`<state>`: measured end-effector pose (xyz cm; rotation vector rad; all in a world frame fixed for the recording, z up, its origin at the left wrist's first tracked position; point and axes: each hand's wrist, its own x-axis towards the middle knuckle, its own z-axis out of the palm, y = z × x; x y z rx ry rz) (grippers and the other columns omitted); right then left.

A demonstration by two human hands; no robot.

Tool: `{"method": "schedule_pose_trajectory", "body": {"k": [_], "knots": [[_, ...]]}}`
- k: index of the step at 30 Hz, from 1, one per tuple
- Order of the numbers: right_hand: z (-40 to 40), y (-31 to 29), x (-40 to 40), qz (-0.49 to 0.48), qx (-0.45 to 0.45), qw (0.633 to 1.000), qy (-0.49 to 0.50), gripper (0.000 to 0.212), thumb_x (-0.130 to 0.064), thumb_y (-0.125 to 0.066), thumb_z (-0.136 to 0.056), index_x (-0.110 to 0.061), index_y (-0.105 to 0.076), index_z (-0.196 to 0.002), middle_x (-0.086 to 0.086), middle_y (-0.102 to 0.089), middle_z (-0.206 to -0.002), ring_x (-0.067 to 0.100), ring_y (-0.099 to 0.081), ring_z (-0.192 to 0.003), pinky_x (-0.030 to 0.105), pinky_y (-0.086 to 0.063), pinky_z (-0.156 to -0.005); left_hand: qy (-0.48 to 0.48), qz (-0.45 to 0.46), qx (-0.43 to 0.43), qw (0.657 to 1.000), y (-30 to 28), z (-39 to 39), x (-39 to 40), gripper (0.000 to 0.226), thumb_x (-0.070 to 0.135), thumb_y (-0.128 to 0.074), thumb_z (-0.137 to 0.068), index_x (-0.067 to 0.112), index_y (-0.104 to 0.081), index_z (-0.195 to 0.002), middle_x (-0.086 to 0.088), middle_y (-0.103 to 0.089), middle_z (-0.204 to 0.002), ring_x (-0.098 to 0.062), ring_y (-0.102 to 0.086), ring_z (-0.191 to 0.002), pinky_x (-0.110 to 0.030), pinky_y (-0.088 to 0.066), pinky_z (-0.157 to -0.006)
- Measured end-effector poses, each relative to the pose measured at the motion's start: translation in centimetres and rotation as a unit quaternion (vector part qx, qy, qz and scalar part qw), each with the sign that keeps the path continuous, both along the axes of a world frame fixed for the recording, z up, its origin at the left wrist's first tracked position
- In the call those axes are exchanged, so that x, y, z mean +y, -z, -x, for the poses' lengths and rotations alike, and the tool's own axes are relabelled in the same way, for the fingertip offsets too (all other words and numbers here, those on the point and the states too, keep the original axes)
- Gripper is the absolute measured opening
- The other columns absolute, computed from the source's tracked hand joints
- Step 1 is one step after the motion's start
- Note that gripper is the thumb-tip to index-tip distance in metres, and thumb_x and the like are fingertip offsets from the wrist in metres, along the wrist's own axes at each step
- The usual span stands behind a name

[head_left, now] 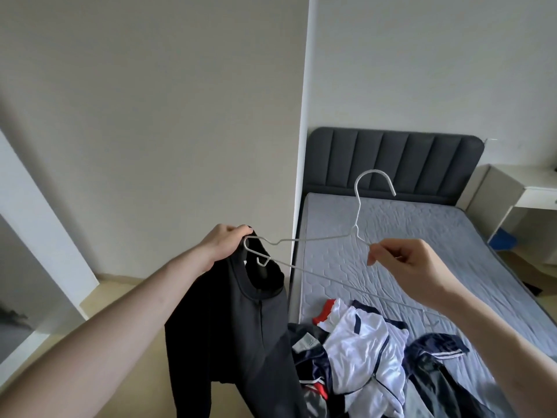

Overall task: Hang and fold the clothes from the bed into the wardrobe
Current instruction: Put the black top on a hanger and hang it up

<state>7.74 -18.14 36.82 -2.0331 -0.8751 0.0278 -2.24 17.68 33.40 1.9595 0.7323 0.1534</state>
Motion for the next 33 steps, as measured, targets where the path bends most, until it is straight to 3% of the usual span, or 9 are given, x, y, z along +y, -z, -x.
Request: {"method": "schedule_pose_trajectory", "body": {"k": [8,13,16,21,25,30,33], "knots": [[-0.5,-0.4,1.5,0.047,-0.006,0.999,-0.026,0.034,-0.026,-0.057,-0.104,-0.019,-0.073,-0.075,-0.006,-0.028,-0.047,0.012,-0.020,-0.043,0.021,-0.018,-0.044,0.021,-0.116,-0.027,0.993,-2.7,-0.4,0.0,0.043,0.049,-0.064,-0.092,0.016,-0.053,-0.067,0.004,-0.042,-0.062,-0.017,-0.040,-0.062,-0.033,-0.029,-0.063],[-1.0,-0.8,1.8,0.119,0.011,0.991,-0.055,0.037,-0.032,-0.054,-0.105,-0.017,-0.071,-0.075,-0.006,-0.032,-0.047,0.012,-0.023,-0.043,0.022,-0.021,-0.044,0.022,-0.152,-0.056,0.987,-3.7,-0.4,0.0,0.050,0.047,-0.066,-0.095,0.019,-0.045,-0.058,0.011,-0.031,-0.049,-0.014,-0.034,-0.054,-0.033,-0.026,-0.057],[-0.6,-0.8,2.8,0.135,0.013,0.987,-0.087,0.038,-0.033,-0.053,-0.105,-0.017,-0.071,-0.075,-0.005,-0.035,-0.047,0.012,-0.026,-0.043,0.022,-0.024,-0.044,0.058,-0.142,-0.083,0.985,-4.2,-0.6,-1.1,0.058,0.048,-0.065,-0.095,0.020,-0.031,-0.058,0.009,-0.024,-0.055,-0.014,-0.025,-0.053,-0.034,-0.020,-0.058],[0.2,-0.8,4.9,0.088,0.014,0.991,-0.103,0.038,-0.028,-0.054,-0.105,-0.012,-0.071,-0.075,-0.008,-0.032,-0.045,0.009,-0.024,-0.041,0.018,-0.024,-0.044,0.122,-0.111,-0.149,0.975,-5.2,-1.3,-4.4,0.064,0.051,-0.063,-0.096,-0.006,-0.046,-0.073,-0.004,-0.028,-0.068,-0.018,-0.030,-0.065,-0.034,-0.027,-0.068],[0.2,-0.5,4.8,0.010,0.002,0.998,-0.054,0.036,-0.022,-0.056,-0.104,-0.010,-0.069,-0.073,-0.007,-0.031,-0.042,0.007,-0.023,-0.039,0.020,-0.022,-0.042,0.140,-0.056,-0.209,0.966,-6.8,-1.2,-4.9,0.073,0.060,-0.064,-0.089,-0.010,-0.047,-0.078,-0.007,-0.031,-0.074,-0.025,-0.030,-0.072,-0.035,-0.028,-0.075],[-0.4,-0.9,2.3,-0.055,0.000,0.998,0.024,0.035,-0.022,-0.060,-0.102,-0.012,-0.071,-0.070,-0.007,-0.032,-0.042,0.009,-0.023,-0.037,0.020,-0.020,-0.039,0.125,-0.228,-0.184,0.948,-9.1,0.1,-3.4,0.060,0.049,-0.061,-0.099,0.002,-0.043,-0.066,0.000,-0.029,-0.060,-0.013,-0.029,-0.055,-0.026,-0.026,-0.055],[-0.2,-1.3,1.7,-0.062,-0.020,0.997,0.038,0.032,-0.021,-0.062,-0.101,-0.014,-0.073,-0.071,-0.004,-0.036,-0.041,0.008,-0.025,-0.036,0.019,-0.022,-0.038,0.118,-0.236,-0.159,0.951,-8.5,0.4,-2.5,0.060,0.047,-0.060,-0.100,-0.004,-0.048,-0.072,-0.001,-0.027,-0.060,-0.014,-0.028,-0.054,-0.031,-0.026,-0.057]]}}
